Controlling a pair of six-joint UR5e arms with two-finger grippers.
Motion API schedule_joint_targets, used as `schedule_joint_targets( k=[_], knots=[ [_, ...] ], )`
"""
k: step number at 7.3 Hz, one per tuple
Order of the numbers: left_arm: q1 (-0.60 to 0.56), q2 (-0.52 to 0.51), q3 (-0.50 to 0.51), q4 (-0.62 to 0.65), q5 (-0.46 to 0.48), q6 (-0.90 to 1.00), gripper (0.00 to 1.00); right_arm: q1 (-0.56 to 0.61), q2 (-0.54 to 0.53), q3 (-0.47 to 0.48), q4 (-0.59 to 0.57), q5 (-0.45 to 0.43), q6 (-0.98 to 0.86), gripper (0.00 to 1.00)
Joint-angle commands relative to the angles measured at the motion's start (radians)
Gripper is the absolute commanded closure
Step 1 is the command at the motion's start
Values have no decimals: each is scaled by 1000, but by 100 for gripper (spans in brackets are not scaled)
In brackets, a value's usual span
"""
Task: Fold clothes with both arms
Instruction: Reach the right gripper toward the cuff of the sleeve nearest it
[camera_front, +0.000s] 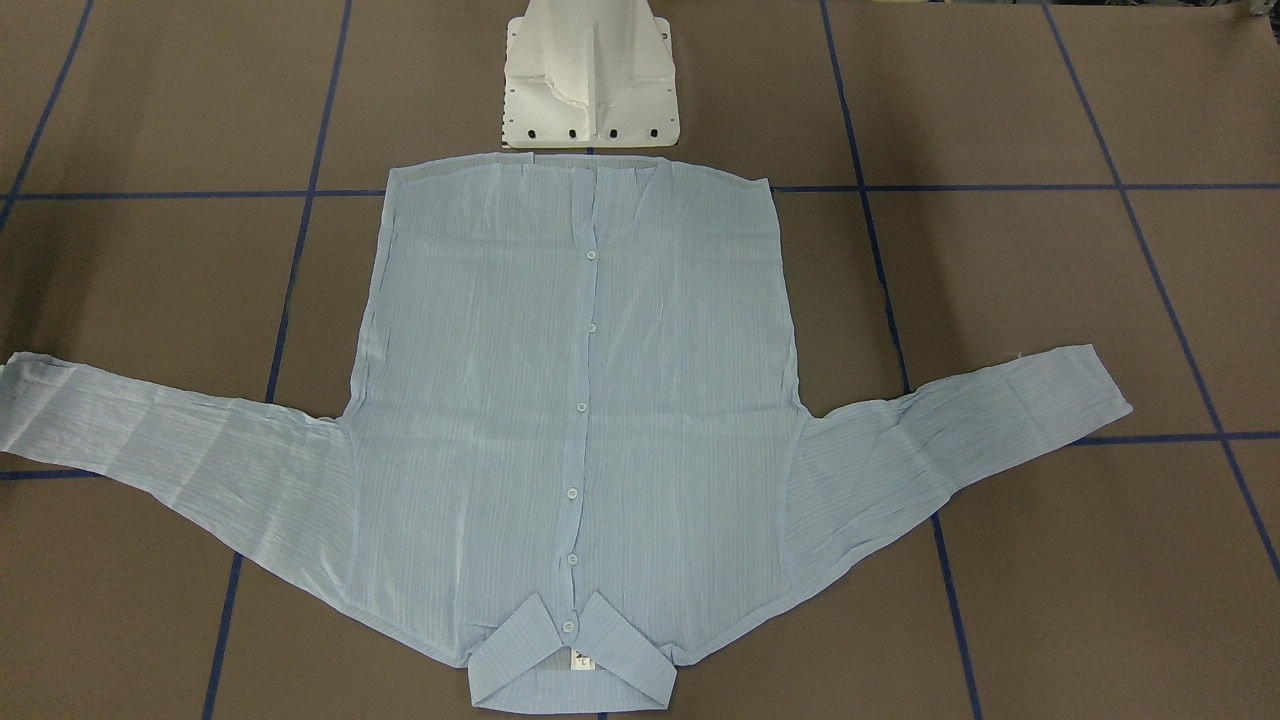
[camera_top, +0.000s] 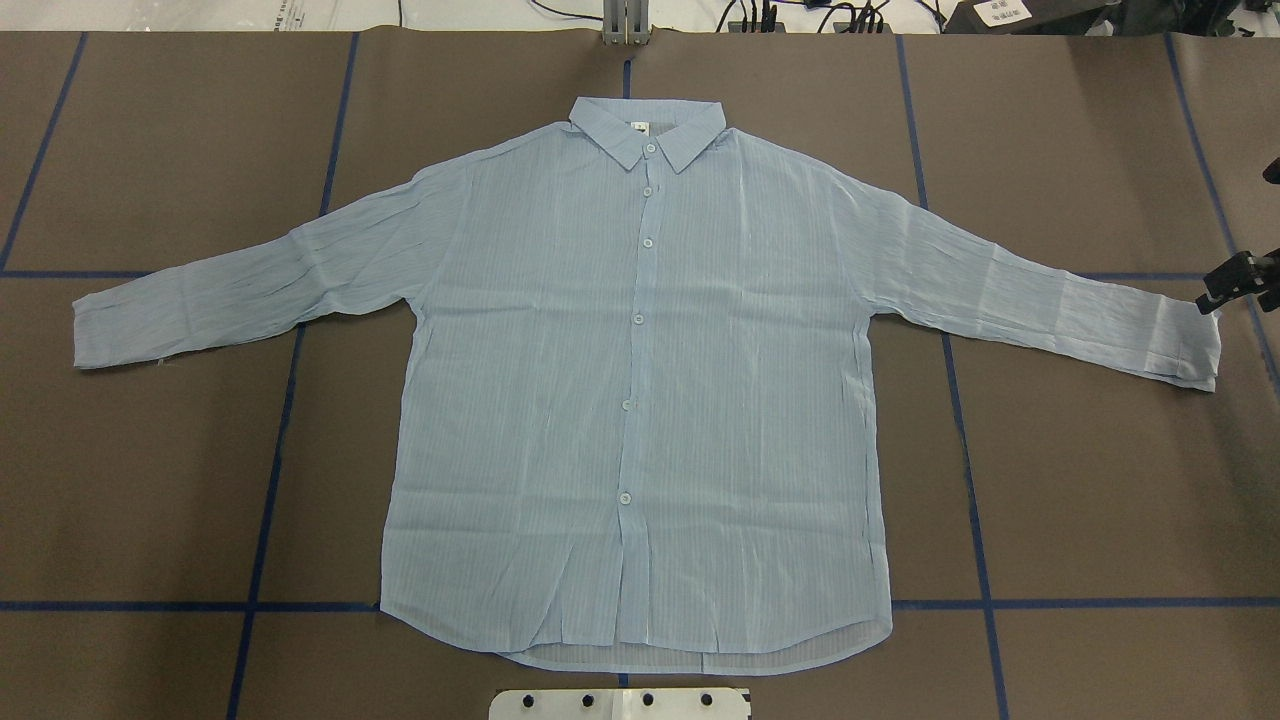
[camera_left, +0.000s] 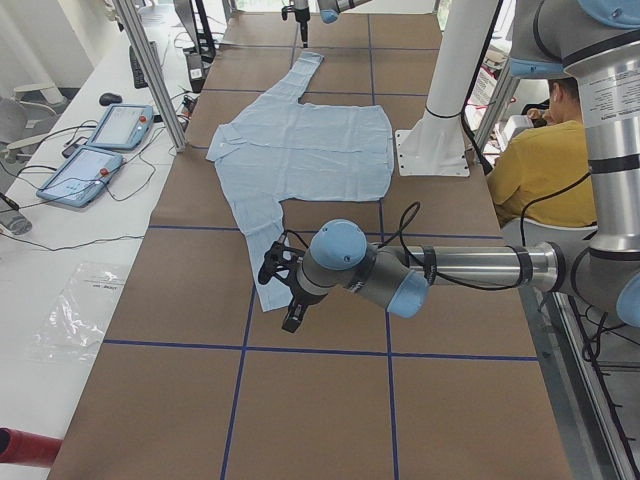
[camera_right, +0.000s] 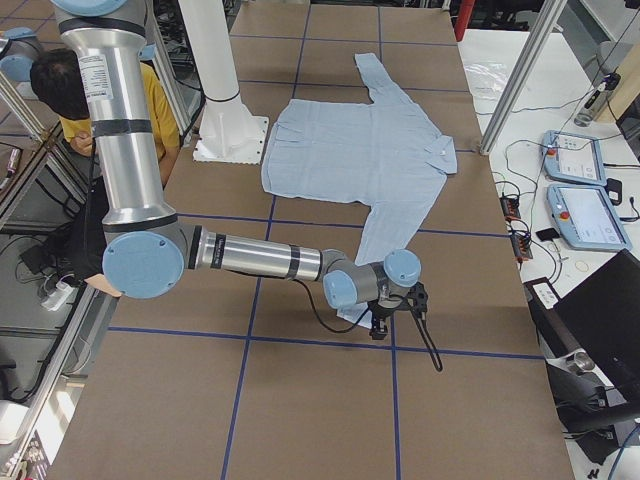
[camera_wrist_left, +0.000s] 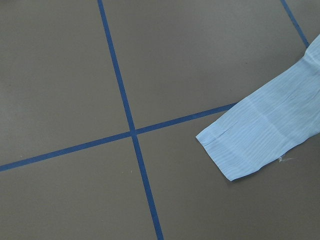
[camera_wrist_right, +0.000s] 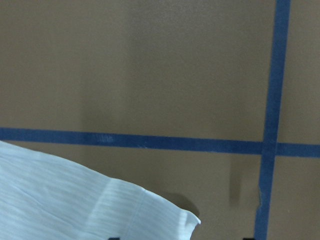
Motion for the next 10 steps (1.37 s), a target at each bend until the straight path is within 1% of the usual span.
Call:
schedule_joint_targets(
  k=[1,2,5,6,7,8,9,10],
  knots=[
    [0,0,0,0,-20,0,0,-11,26,-36,1,1,31,18],
    [0,0,0,0,-22,0,0,-11,26,-47,1,4,38,22],
    [0,-2,-1,0,-22,0,0,-12,26,-73,-2,10,45,23],
    [0,-2,-1,0,-20,2,0,-14,26,-75,-4,10,47,28],
    [0,-2,-1,0,-22,2,0,-14,31,-79,-9,10,47,50],
    [0,-2,-3,0,-20,2,0,-17,40,-87,-10,10,48,79],
    [0,-2,-3,0,-20,2,0,-18,51,-96,-12,10,48,100],
    [0,-2,-3,0,-20,2,0,-18,52,-95,-9,12,47,100]
  ],
)
